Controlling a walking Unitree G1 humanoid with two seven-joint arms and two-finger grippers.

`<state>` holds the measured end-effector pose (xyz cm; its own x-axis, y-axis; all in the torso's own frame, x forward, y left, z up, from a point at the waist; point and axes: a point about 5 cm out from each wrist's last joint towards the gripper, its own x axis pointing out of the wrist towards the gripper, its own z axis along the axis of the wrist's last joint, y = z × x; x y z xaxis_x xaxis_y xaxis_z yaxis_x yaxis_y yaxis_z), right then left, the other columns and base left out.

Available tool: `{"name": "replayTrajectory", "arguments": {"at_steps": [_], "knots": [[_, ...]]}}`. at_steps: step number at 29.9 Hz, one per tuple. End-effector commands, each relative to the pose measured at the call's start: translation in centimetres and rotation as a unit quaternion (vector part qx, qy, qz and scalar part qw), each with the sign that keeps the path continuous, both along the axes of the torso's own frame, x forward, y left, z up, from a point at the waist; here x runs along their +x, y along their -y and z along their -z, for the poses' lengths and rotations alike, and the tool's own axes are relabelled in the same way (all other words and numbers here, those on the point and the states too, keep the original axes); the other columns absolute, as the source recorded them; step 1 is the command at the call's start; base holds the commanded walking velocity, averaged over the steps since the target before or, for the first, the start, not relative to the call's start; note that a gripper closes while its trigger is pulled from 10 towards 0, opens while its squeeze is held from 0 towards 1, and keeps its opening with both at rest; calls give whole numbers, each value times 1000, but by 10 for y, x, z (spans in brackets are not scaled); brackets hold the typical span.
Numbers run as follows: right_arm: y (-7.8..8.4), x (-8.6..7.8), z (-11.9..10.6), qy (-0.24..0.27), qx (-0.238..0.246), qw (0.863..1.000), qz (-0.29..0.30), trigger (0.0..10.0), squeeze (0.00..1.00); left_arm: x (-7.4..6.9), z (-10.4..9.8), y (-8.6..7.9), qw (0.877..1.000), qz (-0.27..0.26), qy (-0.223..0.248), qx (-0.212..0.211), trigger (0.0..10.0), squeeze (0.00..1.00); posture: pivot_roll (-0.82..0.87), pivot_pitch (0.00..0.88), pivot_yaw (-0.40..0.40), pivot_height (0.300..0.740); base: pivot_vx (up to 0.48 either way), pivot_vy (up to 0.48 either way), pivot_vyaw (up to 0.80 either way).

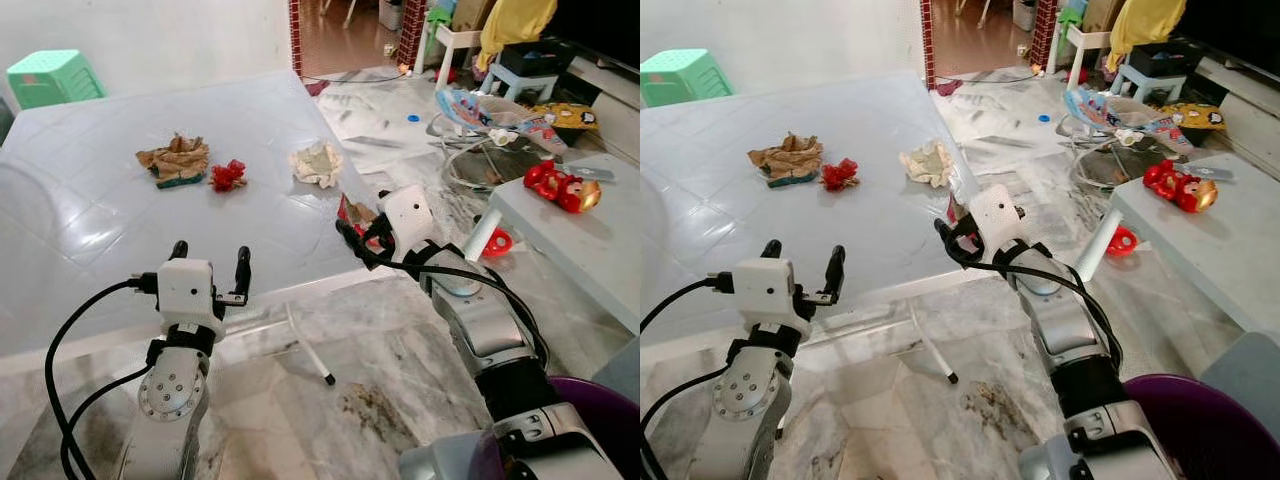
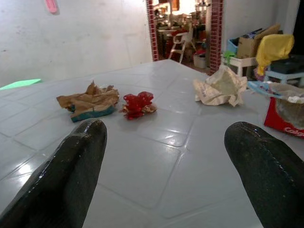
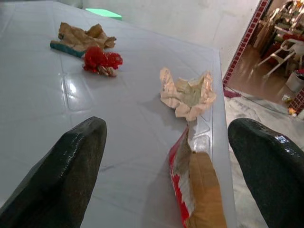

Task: Picking trash to rubbish bin

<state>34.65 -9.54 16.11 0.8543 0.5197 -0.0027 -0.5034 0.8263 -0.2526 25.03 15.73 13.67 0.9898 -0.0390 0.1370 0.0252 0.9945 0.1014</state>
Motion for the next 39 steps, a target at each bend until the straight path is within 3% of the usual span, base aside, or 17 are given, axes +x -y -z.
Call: {"name": "replayTrajectory", "arguments": {"at_steps": [1,3,7,11,21,29,39], "knots": [[-1,2,-11,28,9,1000,0,10000,0,0,-6,-1,1000,3,8,0,10000,0,13,83,1,740,0,0,0],[-4,-2,-29,90,29,996,7,10000,0,4,-15,0,1000,-1,24,3,10000,0,7,82,5,740,0,0,0],[-5,-4,-37,113,36,993,11,10000,0,9,-28,4,999,11,47,-6,10000,0,2,77,10,740,0,0,0],[-4,-4,-37,115,37,992,15,10000,0,12,-33,5,998,8,55,-9,10000,0,-1,70,12,740,0,0,0],[-4,0,-39,121,39,992,27,10000,0,19,-32,5,999,0,49,-10,10000,0,-5,47,18,740,0,0,768],[-1,2,-42,132,46,989,44,10000,0,21,-39,10,997,29,63,-19,10000,0,-6,33,17,740,0,0,0],[3,3,-46,145,50,987,56,10000,0,22,-40,12,997,36,65,-23,10000,0,-7,26,20,740,370,0,0]]}}
